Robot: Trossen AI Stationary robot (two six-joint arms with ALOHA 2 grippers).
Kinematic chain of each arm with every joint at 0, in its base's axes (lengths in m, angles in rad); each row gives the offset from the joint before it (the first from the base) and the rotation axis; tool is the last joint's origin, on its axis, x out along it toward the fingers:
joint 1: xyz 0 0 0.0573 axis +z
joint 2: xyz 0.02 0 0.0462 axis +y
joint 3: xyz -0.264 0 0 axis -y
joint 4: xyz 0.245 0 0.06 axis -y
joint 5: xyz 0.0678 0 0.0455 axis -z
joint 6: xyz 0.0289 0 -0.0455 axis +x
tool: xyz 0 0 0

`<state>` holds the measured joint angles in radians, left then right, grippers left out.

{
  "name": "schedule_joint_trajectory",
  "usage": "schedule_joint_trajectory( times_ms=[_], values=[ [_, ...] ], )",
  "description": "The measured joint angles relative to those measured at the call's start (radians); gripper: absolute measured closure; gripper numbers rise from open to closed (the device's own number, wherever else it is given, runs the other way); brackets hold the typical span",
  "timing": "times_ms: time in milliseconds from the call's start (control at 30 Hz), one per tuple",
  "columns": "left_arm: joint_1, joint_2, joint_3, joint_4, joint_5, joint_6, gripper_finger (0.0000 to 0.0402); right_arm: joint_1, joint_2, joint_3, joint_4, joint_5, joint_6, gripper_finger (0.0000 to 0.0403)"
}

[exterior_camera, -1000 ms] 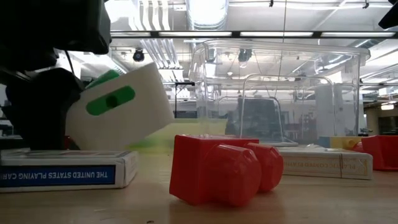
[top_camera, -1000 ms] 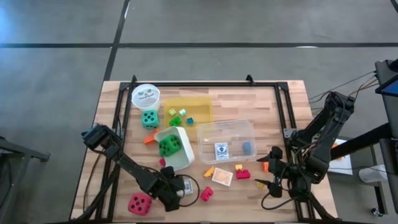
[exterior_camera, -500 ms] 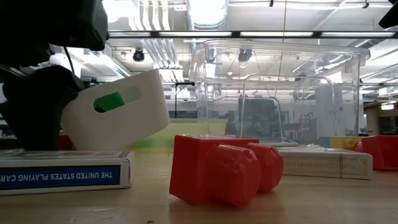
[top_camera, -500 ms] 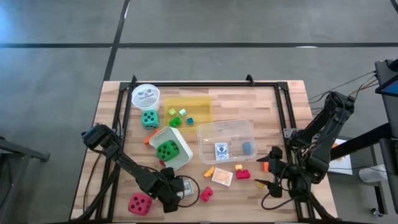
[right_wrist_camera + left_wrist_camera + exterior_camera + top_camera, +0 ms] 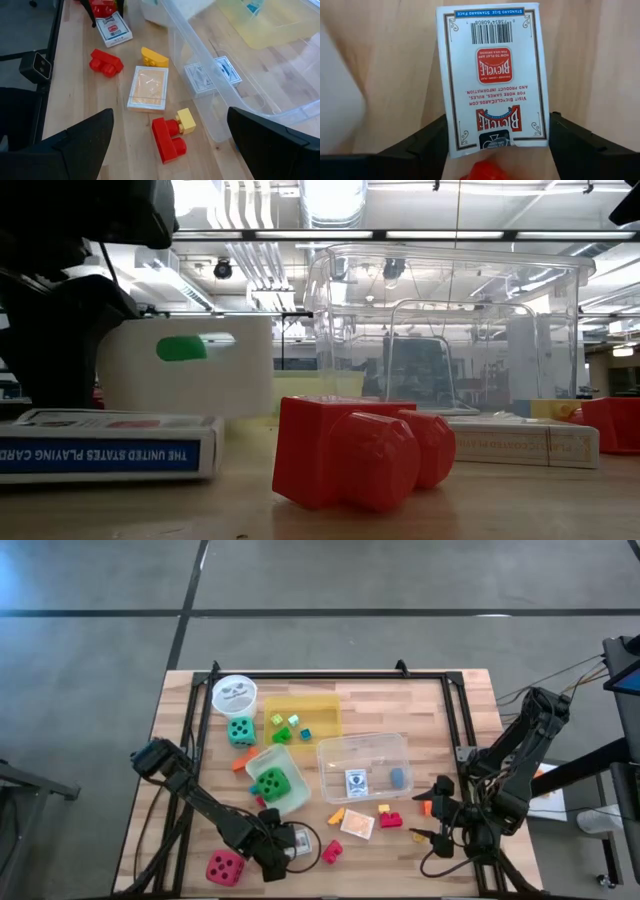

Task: Pick & Place Toys
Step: Put the white game card pack into the transparent bin

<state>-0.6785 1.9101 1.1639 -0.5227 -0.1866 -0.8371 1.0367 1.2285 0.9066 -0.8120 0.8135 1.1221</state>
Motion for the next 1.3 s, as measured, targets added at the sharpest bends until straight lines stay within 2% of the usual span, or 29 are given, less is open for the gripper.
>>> schedule_joint_trajectory(
  times_ms=[400,933,1300],
  values=[
    [0.0,0.005,0.038,-0.008,0.027,0.012,0.0136,0.0,0.0,0.0,0.005,0.0,-0.004,0.0022],
    [0.0,0.005,0.081,-0.007,0.046,0.028,0.0208,0.0,0.0,0.0,0.011,0.0,-0.006,0.0022],
    [0.0,0.005,0.079,0.003,0.06,0.021,0.0211,0.0,0.0,0.0,0.011,0.0,-0.005,0.0022]
  ],
)
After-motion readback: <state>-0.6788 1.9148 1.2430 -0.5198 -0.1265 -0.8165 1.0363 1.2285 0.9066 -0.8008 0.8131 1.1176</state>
